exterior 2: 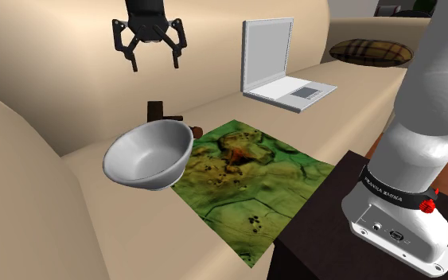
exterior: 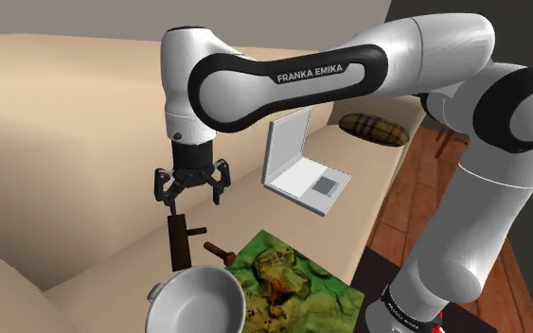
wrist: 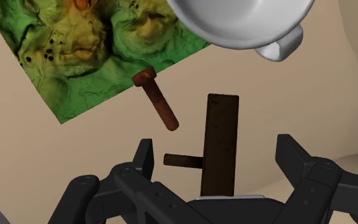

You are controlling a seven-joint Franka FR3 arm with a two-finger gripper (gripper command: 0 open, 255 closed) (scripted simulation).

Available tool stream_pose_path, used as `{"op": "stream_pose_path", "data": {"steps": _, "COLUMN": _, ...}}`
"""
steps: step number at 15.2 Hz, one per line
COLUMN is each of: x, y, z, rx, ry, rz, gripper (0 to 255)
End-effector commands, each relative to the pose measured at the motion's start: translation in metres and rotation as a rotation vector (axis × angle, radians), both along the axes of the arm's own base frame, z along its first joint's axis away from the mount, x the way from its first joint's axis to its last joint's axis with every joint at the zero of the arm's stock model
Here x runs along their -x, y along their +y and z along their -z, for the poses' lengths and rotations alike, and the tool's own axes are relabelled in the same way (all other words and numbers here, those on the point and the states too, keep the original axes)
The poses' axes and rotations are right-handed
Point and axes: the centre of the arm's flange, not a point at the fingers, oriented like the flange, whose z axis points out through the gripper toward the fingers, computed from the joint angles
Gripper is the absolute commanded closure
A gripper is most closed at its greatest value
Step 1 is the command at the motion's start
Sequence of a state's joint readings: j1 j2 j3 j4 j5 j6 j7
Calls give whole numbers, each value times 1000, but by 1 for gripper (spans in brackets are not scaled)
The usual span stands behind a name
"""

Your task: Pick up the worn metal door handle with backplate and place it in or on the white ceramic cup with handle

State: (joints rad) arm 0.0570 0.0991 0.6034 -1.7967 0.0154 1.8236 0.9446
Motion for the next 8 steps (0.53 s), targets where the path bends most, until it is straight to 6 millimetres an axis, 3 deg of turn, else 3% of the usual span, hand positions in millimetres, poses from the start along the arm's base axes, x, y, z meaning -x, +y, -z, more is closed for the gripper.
{"op": "stream_pose_path", "data": {"steps": 1, "x": -15, "y": 19, "z": 9, "rx": -8, "ry": 8, "rz": 40, "gripper": 0}}
{"op": "stream_pose_path", "data": {"steps": 3, "x": -26, "y": 33, "z": 13, "rx": -13, "ry": 13, "rz": 64, "gripper": 0}}
{"op": "stream_pose_path", "data": {"steps": 8, "x": -23, "y": 34, "z": 39, "rx": -13, "ry": 13, "rz": 64, "gripper": 0}}
